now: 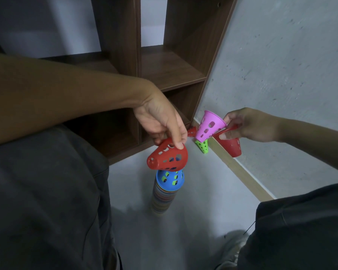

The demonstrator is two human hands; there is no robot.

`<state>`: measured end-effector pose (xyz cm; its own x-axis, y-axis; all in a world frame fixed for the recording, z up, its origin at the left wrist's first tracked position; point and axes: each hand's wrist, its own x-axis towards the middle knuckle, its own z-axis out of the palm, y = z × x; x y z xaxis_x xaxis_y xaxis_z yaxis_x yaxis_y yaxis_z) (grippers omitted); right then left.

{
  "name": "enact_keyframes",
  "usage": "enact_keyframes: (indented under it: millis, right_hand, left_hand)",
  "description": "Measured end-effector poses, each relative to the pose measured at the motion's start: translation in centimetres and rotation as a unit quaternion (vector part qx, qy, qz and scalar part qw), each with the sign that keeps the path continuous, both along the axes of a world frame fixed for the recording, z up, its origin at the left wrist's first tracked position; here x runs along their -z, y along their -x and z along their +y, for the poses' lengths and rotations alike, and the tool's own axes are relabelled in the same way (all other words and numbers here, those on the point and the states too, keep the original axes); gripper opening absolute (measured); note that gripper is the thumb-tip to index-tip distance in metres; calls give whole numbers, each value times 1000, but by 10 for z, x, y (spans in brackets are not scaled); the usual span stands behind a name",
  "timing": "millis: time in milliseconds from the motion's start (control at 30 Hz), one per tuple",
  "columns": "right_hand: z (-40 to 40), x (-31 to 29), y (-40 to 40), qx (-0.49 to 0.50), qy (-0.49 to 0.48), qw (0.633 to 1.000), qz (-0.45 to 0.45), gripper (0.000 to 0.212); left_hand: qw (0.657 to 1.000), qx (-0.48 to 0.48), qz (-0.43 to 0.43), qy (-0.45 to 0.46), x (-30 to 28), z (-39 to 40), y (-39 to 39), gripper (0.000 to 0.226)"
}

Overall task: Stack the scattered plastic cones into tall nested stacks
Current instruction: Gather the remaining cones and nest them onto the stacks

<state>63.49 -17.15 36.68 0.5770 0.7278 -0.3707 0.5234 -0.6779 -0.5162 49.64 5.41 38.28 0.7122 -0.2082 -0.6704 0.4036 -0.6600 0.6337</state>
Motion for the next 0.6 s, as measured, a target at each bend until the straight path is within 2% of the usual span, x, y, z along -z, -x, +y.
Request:
enact_keyframes:
  millis: [67,133,267,433,600]
  right_hand:
    - [1,0,2,-2,1,1000,1,19]
    - [1,-1,3,-3,2,1000,-1,20]
    - [1,-2,4,-5,7,1000,-5,21]
    - [-1,-2,4,-4,4,1000,-4,20]
    - [-1,-4,7,18,-39,998,41,23]
  left_hand:
    - [993,78,85,15,9,1,-10,5]
    - [992,73,100,3,19,1,-19,7]
    - [996,51,70,-37,36,-10,-20,21]
    - [999,-13,13,-29,52,-11,-25,27]
    - [996,-59,-58,12,45,-14,-30,58]
